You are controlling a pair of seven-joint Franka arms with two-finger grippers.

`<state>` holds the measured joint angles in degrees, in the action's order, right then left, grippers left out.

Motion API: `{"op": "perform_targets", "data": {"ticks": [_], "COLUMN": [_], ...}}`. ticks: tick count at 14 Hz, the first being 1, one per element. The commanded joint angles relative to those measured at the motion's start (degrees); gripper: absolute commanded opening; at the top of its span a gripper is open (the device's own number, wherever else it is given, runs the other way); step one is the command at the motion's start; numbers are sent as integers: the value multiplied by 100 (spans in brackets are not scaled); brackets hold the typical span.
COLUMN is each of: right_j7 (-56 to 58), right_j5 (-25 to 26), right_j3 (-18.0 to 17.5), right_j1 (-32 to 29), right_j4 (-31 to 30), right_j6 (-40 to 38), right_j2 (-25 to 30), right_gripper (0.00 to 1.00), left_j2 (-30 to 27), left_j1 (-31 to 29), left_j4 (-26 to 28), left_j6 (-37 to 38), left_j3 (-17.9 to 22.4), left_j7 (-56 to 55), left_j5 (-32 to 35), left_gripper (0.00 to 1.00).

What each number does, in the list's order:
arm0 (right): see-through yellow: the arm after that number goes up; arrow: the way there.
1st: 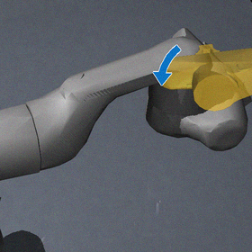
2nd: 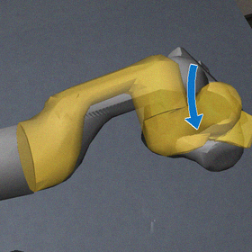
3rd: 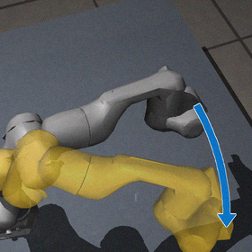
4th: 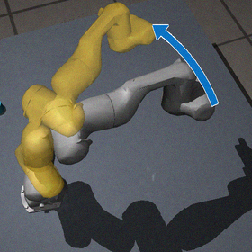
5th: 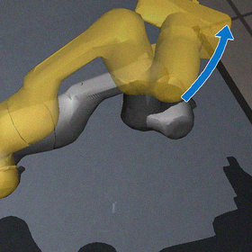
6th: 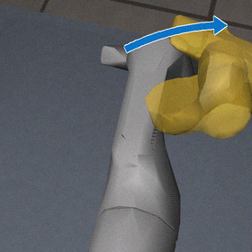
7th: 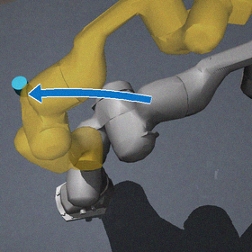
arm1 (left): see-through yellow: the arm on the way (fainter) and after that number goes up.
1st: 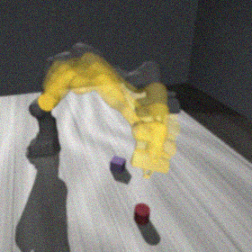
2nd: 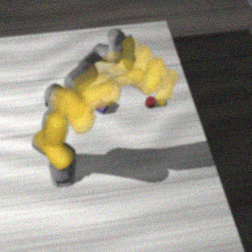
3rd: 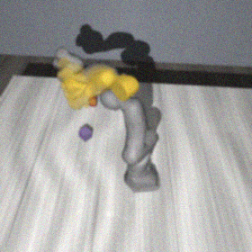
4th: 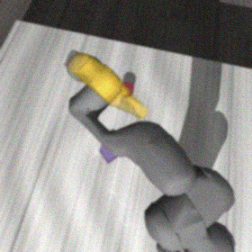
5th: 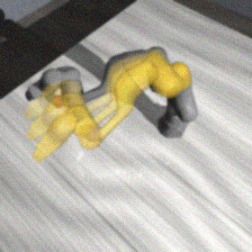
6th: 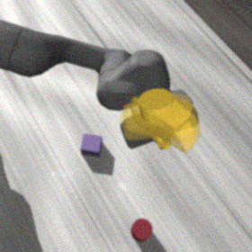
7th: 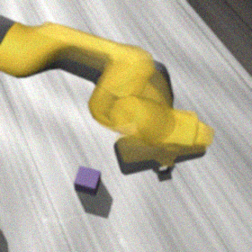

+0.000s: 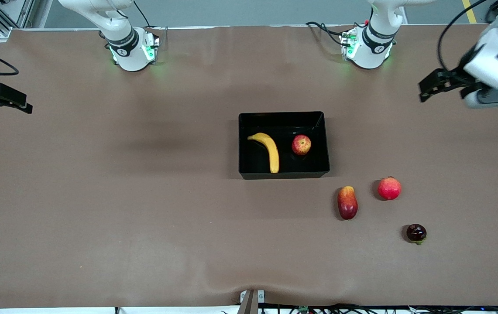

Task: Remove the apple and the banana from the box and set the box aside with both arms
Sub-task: 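Reach the left gripper into the black box toward the apple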

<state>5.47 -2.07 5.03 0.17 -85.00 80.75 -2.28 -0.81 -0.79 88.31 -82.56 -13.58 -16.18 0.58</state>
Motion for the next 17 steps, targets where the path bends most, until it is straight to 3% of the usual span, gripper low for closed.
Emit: {"op": "perform_targets", "data": {"ticks": [1, 5, 10, 17], "right_j7": [-20, -20, -20, -20], "right_j5": [-4, -4, 5, -39], "right_j3": [-55, -55, -46, -55], "right_j1": [-87, -96, -105, -166], "right_j4": [63, 72, 63, 72], "right_j6": [-24, -24, -24, -15], "right_j2": [-18, -18, -36, -45], "right_gripper": [100, 100, 100, 100], "left_j2": [466, 564, 774, 1706], "left_j1": [9, -35, 377, 1186], "left_j4": [-174, 658, 1617, 1724], "left_j6": [39, -961, -2297, -3257], "left_j3": [-294, -821, -884, -866], "left_j7": [-403, -1079, -2282, -4295], "left_j5": [48, 91, 30, 109], "left_gripper": [100, 100, 100, 100]}}
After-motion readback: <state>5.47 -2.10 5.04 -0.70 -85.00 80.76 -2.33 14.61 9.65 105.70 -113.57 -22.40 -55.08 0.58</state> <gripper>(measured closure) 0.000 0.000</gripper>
